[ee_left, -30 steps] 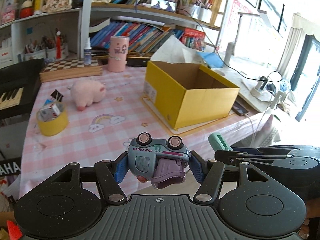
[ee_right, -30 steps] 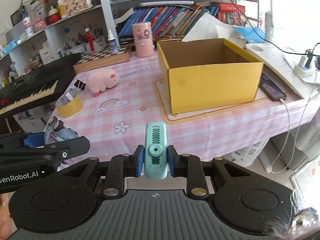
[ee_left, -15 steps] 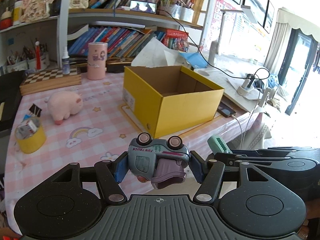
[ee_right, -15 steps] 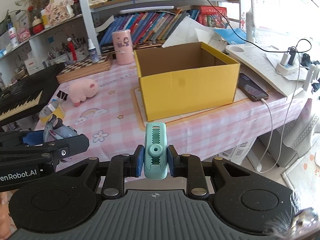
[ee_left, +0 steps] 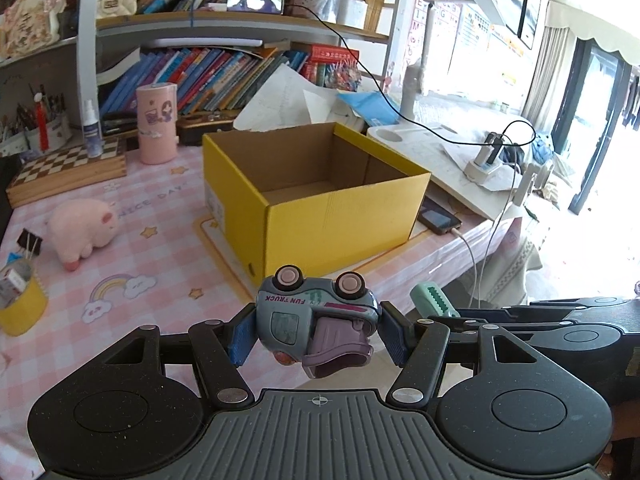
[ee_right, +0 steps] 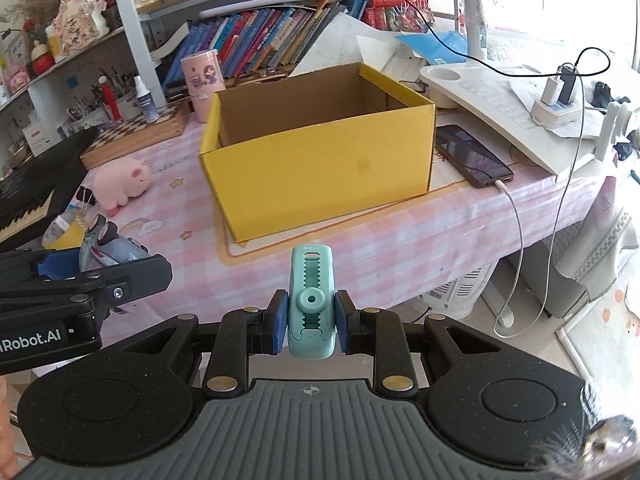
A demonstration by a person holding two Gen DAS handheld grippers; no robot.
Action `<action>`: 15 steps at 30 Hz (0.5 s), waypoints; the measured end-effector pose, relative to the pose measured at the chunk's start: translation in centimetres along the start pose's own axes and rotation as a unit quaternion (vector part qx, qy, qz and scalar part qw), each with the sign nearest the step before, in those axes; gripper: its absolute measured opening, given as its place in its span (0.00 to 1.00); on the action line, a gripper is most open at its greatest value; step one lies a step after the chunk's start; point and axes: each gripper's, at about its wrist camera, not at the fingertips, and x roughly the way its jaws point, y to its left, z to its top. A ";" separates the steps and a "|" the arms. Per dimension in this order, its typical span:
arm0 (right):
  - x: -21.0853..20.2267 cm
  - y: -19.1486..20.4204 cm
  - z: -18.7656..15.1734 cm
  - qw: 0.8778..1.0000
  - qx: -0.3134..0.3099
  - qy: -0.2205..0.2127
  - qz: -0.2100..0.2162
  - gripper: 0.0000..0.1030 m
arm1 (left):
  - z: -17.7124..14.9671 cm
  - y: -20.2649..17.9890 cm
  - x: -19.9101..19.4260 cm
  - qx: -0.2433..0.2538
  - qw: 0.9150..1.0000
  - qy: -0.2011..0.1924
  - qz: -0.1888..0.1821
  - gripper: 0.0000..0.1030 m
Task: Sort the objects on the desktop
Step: 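Carry the truck in the left tool while the right tool carries the stapler to the yellow box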
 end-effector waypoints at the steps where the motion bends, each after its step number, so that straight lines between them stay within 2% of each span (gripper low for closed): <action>1: 0.2 -0.5 0.3 1.000 -0.001 0.002 0.003 0.22 | 0.2 -0.4 0.3 0.001 1.000 0.000 0.002 0.61; 11: 2.5 -5.5 3.6 0.999 -0.016 0.009 0.036 0.22 | 2.4 -4.1 3.6 -0.008 0.999 0.004 0.033 0.61; 15: 3.1 -7.4 5.1 0.999 -0.022 -0.001 0.047 0.22 | 3.3 -5.5 4.4 -0.008 0.999 -0.009 0.050 0.61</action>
